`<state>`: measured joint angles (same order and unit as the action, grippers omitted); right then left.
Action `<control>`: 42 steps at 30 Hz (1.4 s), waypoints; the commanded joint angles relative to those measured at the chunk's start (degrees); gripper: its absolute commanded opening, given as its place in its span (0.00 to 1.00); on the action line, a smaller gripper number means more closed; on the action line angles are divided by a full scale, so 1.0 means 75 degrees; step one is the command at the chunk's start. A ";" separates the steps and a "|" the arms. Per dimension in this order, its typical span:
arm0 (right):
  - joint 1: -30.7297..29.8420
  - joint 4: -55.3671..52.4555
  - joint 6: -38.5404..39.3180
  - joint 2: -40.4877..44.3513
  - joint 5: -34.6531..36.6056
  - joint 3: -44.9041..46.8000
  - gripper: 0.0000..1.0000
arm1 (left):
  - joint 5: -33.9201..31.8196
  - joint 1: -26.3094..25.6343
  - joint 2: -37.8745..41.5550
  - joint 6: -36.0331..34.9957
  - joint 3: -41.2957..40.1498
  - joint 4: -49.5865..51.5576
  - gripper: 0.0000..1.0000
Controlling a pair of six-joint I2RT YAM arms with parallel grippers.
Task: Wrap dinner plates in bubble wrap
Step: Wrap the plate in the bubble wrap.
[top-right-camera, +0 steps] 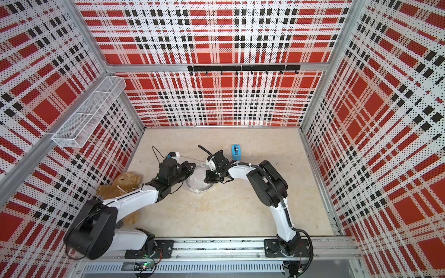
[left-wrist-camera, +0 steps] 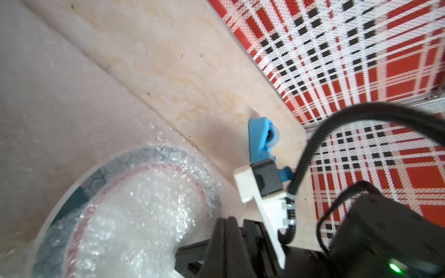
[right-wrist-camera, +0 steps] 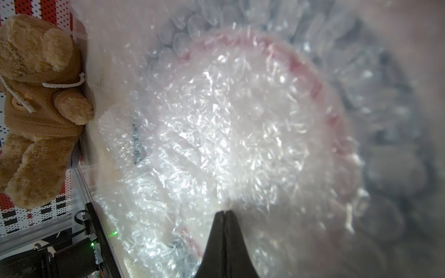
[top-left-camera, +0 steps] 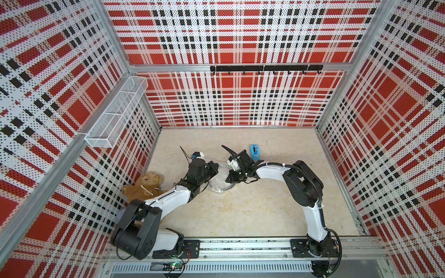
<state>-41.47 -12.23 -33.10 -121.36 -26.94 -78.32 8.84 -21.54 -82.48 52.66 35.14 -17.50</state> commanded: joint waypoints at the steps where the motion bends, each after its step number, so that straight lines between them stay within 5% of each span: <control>1: -0.0048 -0.0599 -0.0023 -0.0201 0.0450 0.0244 0.00 | 0.0619 -0.0057 -0.0848 -0.0365 0.0393 0.0315 0.01; 10: -0.0048 -0.0268 0.0126 0.0469 0.0321 0.0040 0.00 | 0.0364 -0.0281 -0.2463 -0.0357 0.0526 0.0796 0.00; 15: 0.0141 -0.0121 0.0243 0.1025 0.0622 -0.0223 0.21 | 0.0212 -0.0277 -0.2631 -0.0245 0.0239 0.0843 0.00; 18: 0.0348 0.0515 -0.0532 0.1227 0.0947 0.0046 0.23 | 0.0113 -0.0272 -0.2499 -0.0192 0.0157 0.0838 0.00; 25: 0.0353 0.0255 -0.0749 0.0326 0.0676 -0.0650 0.03 | -0.0030 -0.0269 -0.2327 -0.0187 0.0146 0.0908 0.00; 42: -0.0025 -0.1057 -0.0098 -0.0402 0.0318 -0.0061 0.00 | -0.0168 -0.0051 -0.1497 -0.0345 0.1028 0.1694 0.01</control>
<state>-41.47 -14.04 -35.05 -122.85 -25.98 -81.28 9.93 -23.22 -96.71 51.79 40.23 -11.27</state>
